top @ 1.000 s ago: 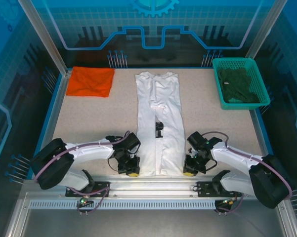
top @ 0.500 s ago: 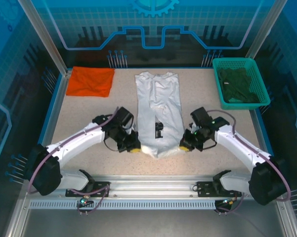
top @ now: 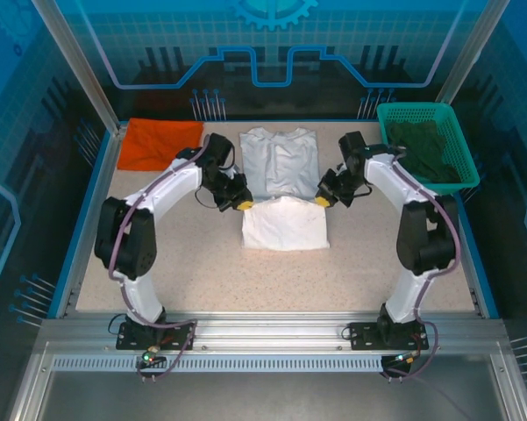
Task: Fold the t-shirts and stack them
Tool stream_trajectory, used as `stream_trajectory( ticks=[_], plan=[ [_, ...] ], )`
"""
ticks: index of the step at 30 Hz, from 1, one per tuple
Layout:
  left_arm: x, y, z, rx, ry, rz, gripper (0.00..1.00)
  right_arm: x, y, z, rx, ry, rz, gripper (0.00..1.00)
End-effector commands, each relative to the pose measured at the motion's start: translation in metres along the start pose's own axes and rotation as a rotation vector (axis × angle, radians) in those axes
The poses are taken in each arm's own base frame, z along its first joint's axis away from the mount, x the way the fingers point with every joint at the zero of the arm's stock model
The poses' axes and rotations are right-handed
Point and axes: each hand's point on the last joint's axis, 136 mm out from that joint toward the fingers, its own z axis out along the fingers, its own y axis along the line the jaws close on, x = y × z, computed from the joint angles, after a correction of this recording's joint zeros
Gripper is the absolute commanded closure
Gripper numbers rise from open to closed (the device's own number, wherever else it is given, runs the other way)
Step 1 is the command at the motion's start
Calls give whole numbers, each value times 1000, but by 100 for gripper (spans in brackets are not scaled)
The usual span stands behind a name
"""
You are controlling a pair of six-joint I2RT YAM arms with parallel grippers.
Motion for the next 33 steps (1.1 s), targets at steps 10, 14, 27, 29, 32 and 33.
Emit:
stream_trajectory(
  ticks=[10, 14, 27, 29, 32, 33],
  plan=[
    [-63, 8, 28, -45, 27, -63, 99, -58, -1, 35, 83, 47, 63, 94],
    [-72, 18, 35, -66, 29, -87, 97, -68, 2, 39, 59, 50, 96, 93],
    [-100, 17, 31, -75, -11, -97, 64, -78, 3, 38, 57, 60, 136, 65],
    [-104, 8, 17, -75, -53, -73, 43, -78, 2, 27, 57, 30, 131, 63],
    [-101, -7, -9, -61, -115, -30, 35, -69, -3, 8, 67, -21, 124, 58],
    [-95, -11, -15, -59, -126, -15, 35, -62, -5, 1, 64, -48, 116, 57]
  ],
)
